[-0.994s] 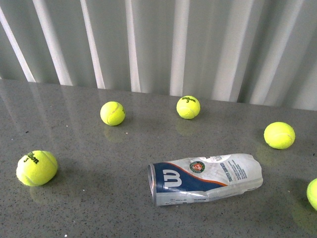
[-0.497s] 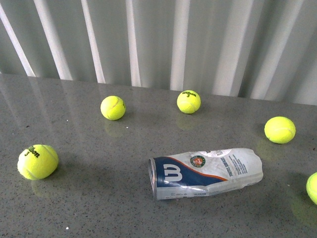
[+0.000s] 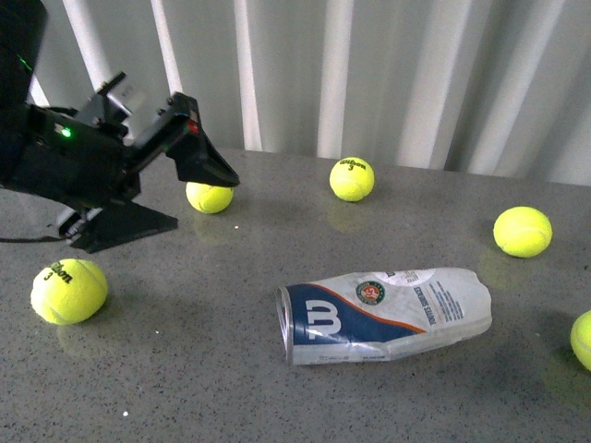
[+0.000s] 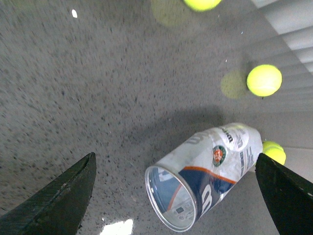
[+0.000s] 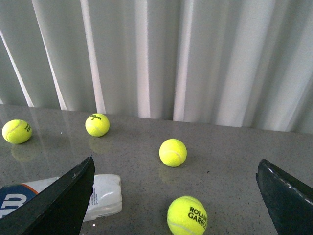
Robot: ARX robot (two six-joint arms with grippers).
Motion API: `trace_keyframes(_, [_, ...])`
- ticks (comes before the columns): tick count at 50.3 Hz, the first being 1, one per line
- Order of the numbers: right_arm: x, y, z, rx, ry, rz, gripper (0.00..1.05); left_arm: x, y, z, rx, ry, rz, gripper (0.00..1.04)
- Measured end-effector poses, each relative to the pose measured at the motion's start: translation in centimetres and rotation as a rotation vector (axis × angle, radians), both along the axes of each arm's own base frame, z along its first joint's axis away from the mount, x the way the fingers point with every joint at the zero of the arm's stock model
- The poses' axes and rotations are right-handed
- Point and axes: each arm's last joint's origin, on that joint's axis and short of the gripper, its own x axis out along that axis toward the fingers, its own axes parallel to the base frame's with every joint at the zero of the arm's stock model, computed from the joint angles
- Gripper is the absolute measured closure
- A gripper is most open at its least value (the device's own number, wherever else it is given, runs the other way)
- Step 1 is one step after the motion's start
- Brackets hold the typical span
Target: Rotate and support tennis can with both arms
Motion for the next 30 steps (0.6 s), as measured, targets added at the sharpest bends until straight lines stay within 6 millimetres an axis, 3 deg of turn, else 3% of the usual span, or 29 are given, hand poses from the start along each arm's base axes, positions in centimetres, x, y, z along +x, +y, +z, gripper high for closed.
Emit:
trace_keyframes(23, [0.0, 0.0, 0.0, 0.000, 0.000, 0.000, 0.07, -2.8, -3.2, -4.7, -0.178, 0.161, -0.005, 0.07])
trace_keyframes(30, [0.0, 0.0, 0.0, 0.000, 0.000, 0.000, 0.07, -3.5, -4.3, -5.2, -0.202, 0.179, -0.022, 0.07])
